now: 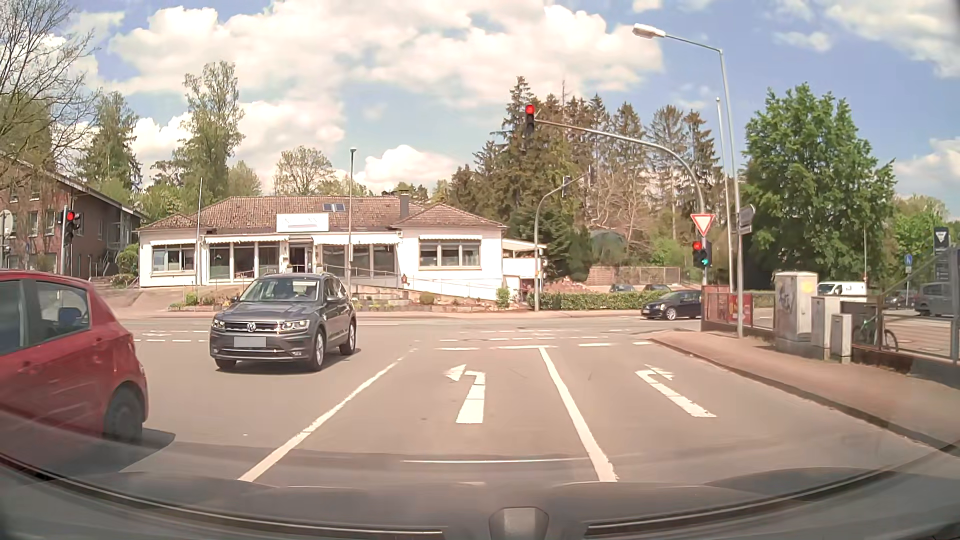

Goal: Follow the waypoints while adhering to traffic rules and regulations

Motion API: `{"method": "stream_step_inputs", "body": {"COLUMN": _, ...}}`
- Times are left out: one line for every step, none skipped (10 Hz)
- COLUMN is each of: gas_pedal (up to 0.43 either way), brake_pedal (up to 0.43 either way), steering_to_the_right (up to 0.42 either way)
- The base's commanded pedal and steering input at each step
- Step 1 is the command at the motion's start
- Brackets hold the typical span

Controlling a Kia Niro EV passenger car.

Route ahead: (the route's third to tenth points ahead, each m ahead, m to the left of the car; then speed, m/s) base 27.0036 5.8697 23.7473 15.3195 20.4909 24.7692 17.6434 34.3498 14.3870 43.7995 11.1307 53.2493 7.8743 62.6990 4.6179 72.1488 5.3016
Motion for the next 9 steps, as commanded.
{"method": "stream_step_inputs", "body": {"gas_pedal": 0.000, "brake_pedal": 0.201, "steering_to_the_right": 0.015}}
{"method": "stream_step_inputs", "body": {"gas_pedal": 0.000, "brake_pedal": 0.213, "steering_to_the_right": 0.015}}
{"method": "stream_step_inputs", "body": {"gas_pedal": 0.000, "brake_pedal": 0.220, "steering_to_the_right": 0.014}}
{"method": "stream_step_inputs", "body": {"gas_pedal": 0.000, "brake_pedal": 0.220, "steering_to_the_right": 0.012}}
{"method": "stream_step_inputs", "body": {"gas_pedal": 0.000, "brake_pedal": 0.226, "steering_to_the_right": 0.012}}
{"method": "stream_step_inputs", "body": {"gas_pedal": 0.000, "brake_pedal": 0.232, "steering_to_the_right": 0.012}}
{"method": "stream_step_inputs", "body": {"gas_pedal": 0.000, "brake_pedal": 0.232, "steering_to_the_right": 0.012}}
{"method": "stream_step_inputs", "body": {"gas_pedal": 0.000, "brake_pedal": 0.238, "steering_to_the_right": 0.011}}
{"method": "stream_step_inputs", "body": {"gas_pedal": 0.000, "brake_pedal": 0.250, "steering_to_the_right": 0.009}}
